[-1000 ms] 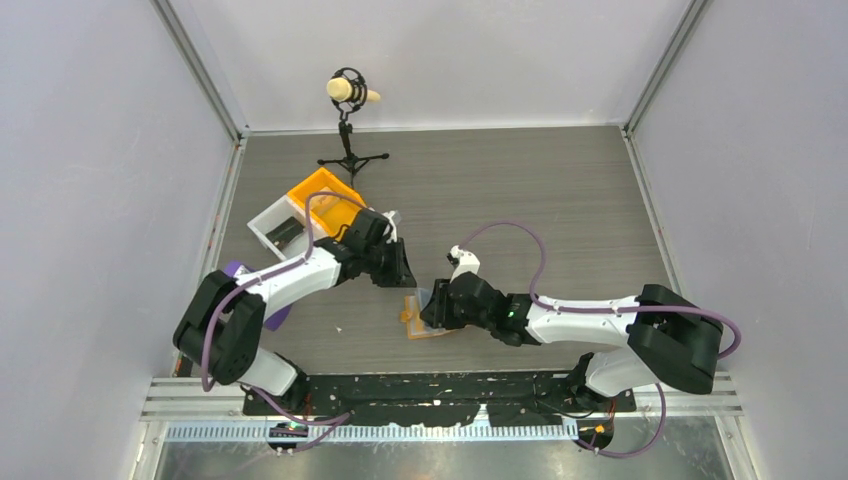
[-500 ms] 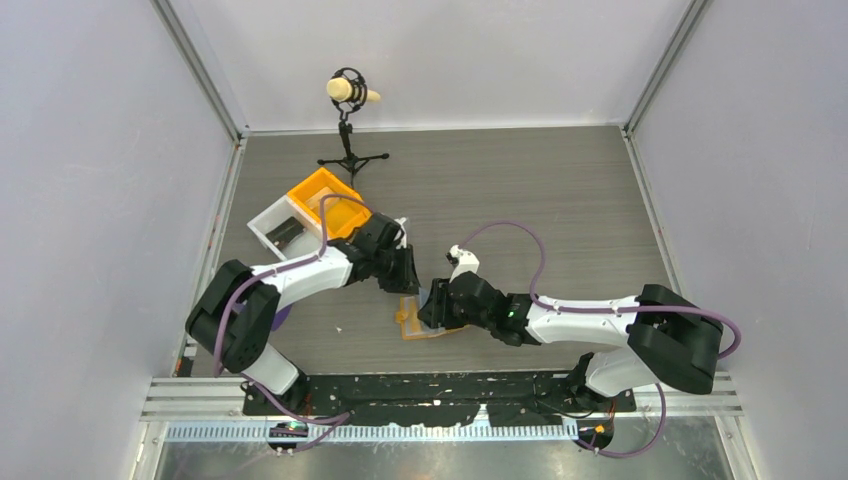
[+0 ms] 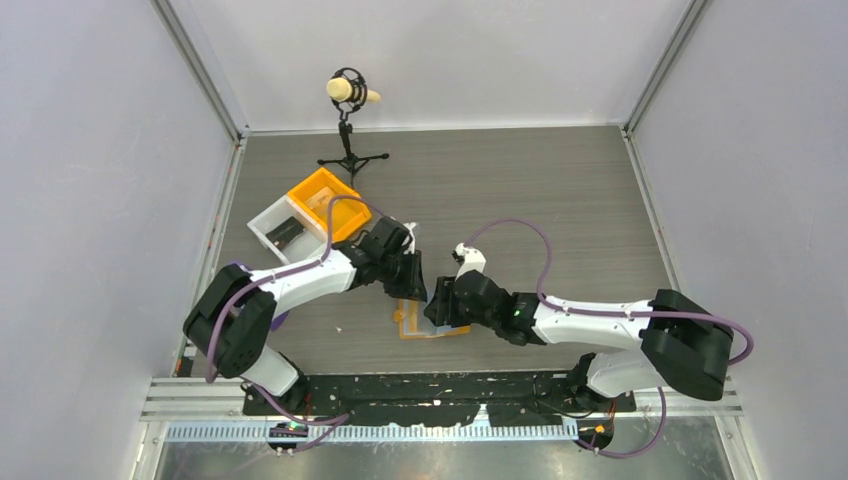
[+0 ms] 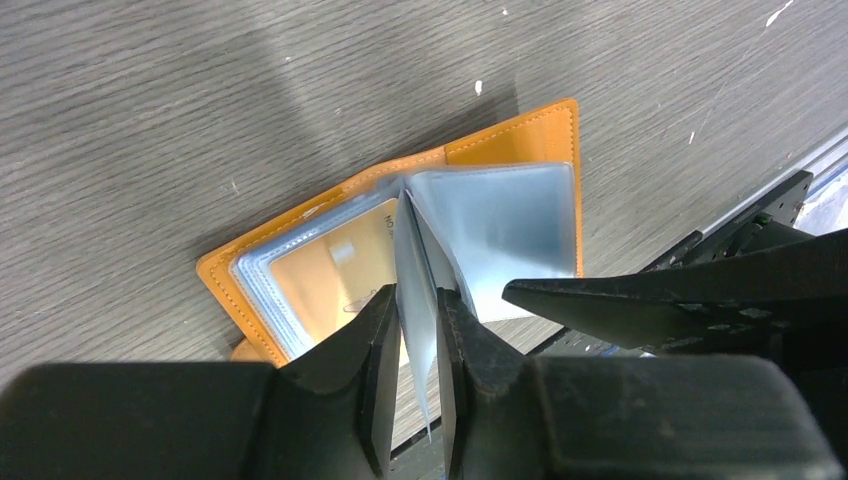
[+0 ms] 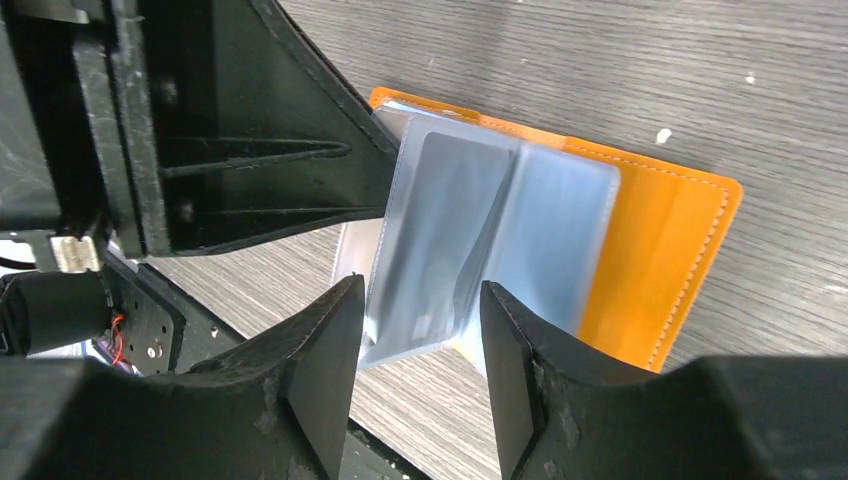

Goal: Take the credit cards out of the card holder
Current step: Remove the credit card from the card holder.

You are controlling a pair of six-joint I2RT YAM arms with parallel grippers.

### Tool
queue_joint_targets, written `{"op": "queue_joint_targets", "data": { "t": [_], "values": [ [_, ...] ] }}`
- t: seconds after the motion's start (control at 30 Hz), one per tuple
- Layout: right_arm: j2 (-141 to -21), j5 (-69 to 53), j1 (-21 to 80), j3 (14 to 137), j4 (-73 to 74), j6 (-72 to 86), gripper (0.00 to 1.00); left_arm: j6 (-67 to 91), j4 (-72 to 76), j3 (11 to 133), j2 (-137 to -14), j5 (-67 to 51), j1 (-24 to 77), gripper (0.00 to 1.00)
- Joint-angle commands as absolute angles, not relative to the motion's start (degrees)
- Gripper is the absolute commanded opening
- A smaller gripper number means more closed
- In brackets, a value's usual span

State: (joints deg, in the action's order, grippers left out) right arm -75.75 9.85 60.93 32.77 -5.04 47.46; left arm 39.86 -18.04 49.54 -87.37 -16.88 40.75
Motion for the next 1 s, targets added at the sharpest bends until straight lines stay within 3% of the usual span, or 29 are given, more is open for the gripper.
{"op": "queue_joint_targets", "data": {
  "t": [0.0, 0.4, 0.7, 0.97],
  "values": [
    [-72.6, 13.8, 60.5, 33.0, -2.0, 46.1, 0.52, 38.8, -18.9, 52.0, -85.1, -16.0, 41.3, 0.22],
    [-63.0, 20.9, 58.3, 27.4, 5.7, 44.2, 0.45, 38.0, -25.0, 51.6, -79.1, -7.5, 43.5, 0.27],
    [-57.2, 17.0, 56.4, 30.0, 9.2, 43.3, 0.43, 41.5, -25.4, 49.5, -70.7, -3.6, 45.4, 0.31],
    [-60.7, 6.4, 55.5, 31.0, 0.0, 43.3, 0.25, 43.6, -19.9, 44.1, -66.2, -4.6, 45.5, 0.3]
  ]
}}
